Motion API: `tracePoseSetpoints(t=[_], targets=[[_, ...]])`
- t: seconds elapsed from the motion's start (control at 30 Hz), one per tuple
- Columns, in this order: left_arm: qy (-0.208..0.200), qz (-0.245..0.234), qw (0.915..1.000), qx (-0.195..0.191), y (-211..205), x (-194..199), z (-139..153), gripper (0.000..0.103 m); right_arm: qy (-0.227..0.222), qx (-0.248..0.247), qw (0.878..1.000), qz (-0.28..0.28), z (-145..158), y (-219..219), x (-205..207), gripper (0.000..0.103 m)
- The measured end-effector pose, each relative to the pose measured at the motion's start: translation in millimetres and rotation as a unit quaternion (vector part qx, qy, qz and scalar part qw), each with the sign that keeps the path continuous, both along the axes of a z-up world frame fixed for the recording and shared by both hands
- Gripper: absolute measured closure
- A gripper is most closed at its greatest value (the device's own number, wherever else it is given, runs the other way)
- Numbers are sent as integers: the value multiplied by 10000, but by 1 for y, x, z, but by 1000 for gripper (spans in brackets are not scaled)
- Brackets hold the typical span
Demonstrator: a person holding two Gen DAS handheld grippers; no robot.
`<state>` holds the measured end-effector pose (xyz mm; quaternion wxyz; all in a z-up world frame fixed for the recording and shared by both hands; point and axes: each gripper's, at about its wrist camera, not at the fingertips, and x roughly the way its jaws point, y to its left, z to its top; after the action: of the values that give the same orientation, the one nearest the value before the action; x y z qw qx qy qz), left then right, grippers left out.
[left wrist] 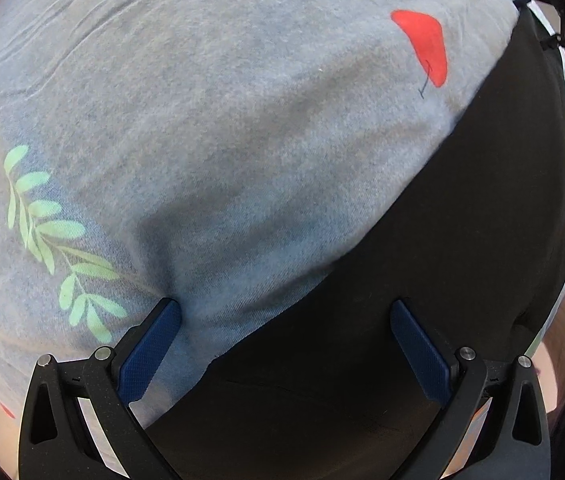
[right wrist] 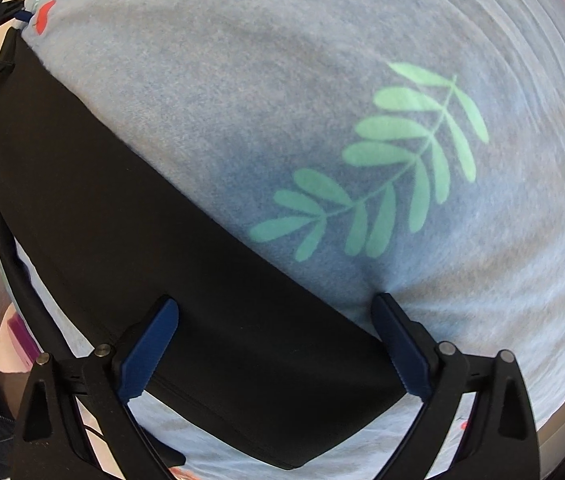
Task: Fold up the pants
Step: 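Lower both grippers onto the pants' waistband edge and close them, then lift the held edge with both grippers and fold it over the legs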
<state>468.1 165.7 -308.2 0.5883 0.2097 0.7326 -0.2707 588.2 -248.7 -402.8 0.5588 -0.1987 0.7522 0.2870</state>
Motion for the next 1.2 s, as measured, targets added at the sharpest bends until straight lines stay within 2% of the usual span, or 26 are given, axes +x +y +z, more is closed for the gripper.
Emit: tracePoseSetpoints(t=[0.23, 0.33, 0.4, 0.43, 0.47, 0.5, 0.53, 0.6, 0.73, 0.8, 0.9, 1.0, 1.07, 1.2], targets=[[80, -101, 9999, 98, -23, 6, -7, 2, -68, -85, 9999, -20, -2, 11, -7, 0], [153, -271, 9994, 130, -25, 0, -1, 9, -70, -59, 10000, -21, 5, 8, -6, 0], [204, -357, 9991, 120, -26, -3, 4, 22, -67, -2, 10000, 14, 12, 6, -9, 0], [230, -390, 9989, 117, -26, -4, 6, 26, -20, 49, 10000, 20, 15, 5, -11, 30], [247, -405, 9988, 132, -25, -4, 8, 32, -8, 36, 10000, 43, 19, 4, -11, 44], [254, -410, 9987, 141, -25, -5, 10, 37, 6, 16, 10000, 61, 23, 0, -12, 71], [267, -407, 9987, 161, -24, -5, 12, 41, 21, 0, 10000, 69, 25, 0, -12, 88], [281, -383, 9986, 227, -24, -3, 15, 53, -1, -23, 9999, 101, 29, -5, -13, 103], [244, -352, 9986, 306, -20, 5, 22, 70, -134, 65, 9998, 127, 46, -11, -22, 103], [211, -379, 9985, 345, -17, 5, 26, 81, -176, 127, 9997, 87, 51, -24, -44, 103], [170, -392, 9983, 385, -18, 0, 31, 87, -260, 187, 9994, 98, 72, -21, -56, 103], [189, -367, 9983, 416, -30, -19, 39, 91, -364, 245, 9990, 70, 82, -30, -56, 103], [316, -65, 9989, 349, -30, -18, 41, 92, -438, 255, 9987, 58, 86, -31, -64, 103], [117, -18, 9994, 325, -35, -25, 53, 93, -704, 214, 9972, 104, 97, -31, -82, 103]])
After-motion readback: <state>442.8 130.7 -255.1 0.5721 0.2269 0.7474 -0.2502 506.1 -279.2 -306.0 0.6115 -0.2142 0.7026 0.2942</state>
